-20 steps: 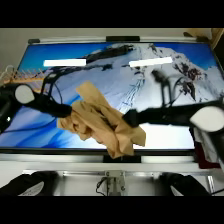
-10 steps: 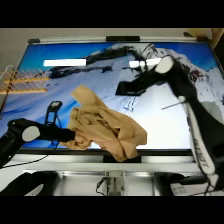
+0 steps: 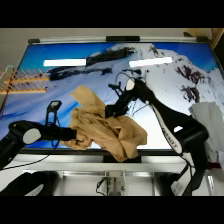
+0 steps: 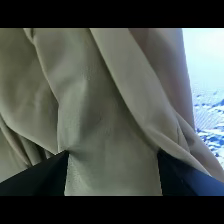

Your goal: Fold the shirts.

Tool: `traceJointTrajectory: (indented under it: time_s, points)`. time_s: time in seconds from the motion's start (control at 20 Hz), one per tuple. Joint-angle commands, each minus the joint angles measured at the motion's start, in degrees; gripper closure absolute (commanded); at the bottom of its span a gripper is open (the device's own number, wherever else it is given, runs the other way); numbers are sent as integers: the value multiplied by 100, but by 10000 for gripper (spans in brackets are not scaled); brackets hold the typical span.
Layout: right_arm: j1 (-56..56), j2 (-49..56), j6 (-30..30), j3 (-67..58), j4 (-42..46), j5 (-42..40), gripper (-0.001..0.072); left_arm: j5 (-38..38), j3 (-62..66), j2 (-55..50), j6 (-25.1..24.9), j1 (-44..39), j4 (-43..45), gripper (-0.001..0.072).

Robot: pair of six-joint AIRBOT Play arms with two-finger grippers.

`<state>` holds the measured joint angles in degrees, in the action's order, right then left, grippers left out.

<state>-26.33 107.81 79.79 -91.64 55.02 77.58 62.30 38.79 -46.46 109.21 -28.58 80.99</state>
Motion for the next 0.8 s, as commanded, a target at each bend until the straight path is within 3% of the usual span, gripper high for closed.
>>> traceJointTrajectory:
  time_s: [0.0,0.05,0.1,0.15,0.2,0.45,0.65,0.75]
  points:
    - [-151,173,-42,-7,52,-44,52,-83,-4,4,22,-2,2,652]
    - [-199,173,-59,-9,55,-140,87,-114,-4,4,20,-2,2,651]
    - [-238,173,-61,-9,52,-313,290,-164,-2,4,20,-2,2,651]
    - [-243,151,-59,-9,33,-463,570,-199,2,4,15,-2,2,651]
    - [-234,66,-85,-11,7,-603,624,-214,24,4,-11,0,11,652]
    - [262,-1069,-625,-590,140,-1447,630,-321,1412,4,-614,693,216,652]
    - [656,-2203,-623,-1838,-11,-3296,630,-1679,3880,2,-612,1766,-485,651]
    - [662,-2761,-883,-2304,2,-4044,630,-2393,4942,2,-831,1808,-883,651]
